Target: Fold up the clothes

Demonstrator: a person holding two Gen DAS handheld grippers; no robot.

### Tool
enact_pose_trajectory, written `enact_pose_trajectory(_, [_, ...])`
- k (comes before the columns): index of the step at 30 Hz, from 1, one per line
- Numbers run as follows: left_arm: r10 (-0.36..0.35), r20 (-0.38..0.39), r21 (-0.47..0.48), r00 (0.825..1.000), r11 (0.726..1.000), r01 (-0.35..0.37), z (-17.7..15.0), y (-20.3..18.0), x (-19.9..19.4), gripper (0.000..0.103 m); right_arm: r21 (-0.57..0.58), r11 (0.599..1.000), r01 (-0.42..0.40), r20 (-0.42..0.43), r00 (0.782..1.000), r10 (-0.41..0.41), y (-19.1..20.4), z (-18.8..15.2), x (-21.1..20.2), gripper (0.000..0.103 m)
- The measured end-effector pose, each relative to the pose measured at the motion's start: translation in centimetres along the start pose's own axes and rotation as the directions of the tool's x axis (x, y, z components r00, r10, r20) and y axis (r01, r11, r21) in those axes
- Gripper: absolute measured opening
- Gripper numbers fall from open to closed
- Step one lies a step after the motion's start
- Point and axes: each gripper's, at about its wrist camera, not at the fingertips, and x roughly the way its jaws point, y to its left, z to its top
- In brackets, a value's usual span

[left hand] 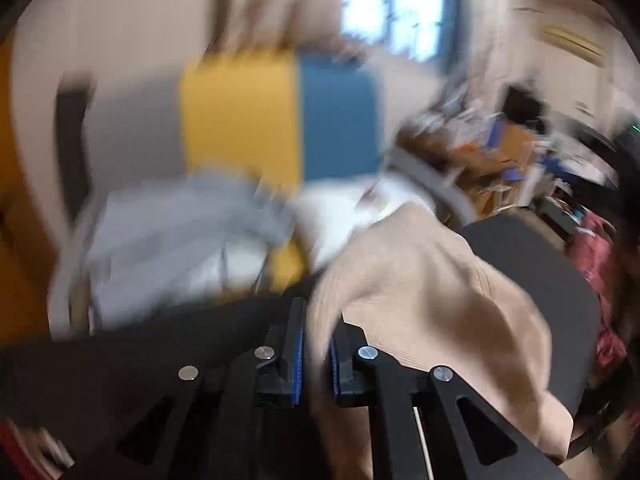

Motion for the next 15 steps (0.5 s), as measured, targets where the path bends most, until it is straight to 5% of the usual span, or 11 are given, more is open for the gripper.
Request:
enact_pose_trajectory(2, [0.021, -0.046, -0.093, 0.999, 0.995, -0.025, -2.6, 3.7, 1.2, 0.005, -0.077, 0.997, 0.028, -0.099, 0.994, -0.036, -0.1, -3.9, -0.5, 0.082])
enact_pose_trajectory(4, [0.005, -0.063, -0.144, 0.998, 0.990, -0.014, -5.6, 5.6, 0.6, 0.014, -0.126, 0.990, 0.066, -0.204, 0.975, -0.091, -1.3, -8.7, -1.8, 0.082])
enact_pose_trajectory(7, [-0.008, -0.088, -0.171, 0.996, 0.985, -0.008, -9.9, 6.6, -1.0, 0.015, -0.162, 0.968, 0.193, -0.312, 0.920, -0.236, -3.8, -15.3, -5.1, 0.081])
enact_pose_trajectory(10, [-0.141, -0.107, -0.191, 0.984, 0.974, 0.118, -15.3, 5.4, -2.3, 0.016, -0.139, 0.945, 0.295, -0.378, 0.866, -0.326, -5.8, -20.6, -9.5, 0.071])
enact_pose_trajectory(15, [-0.420, -0.090, -0.282, 0.903, 0.880, 0.381, -22.1, -0.3, -3.5, 0.023, -0.173, 0.932, 0.318, -0.433, 0.825, -0.362, -4.7, -25.9, -14.1, 0.063])
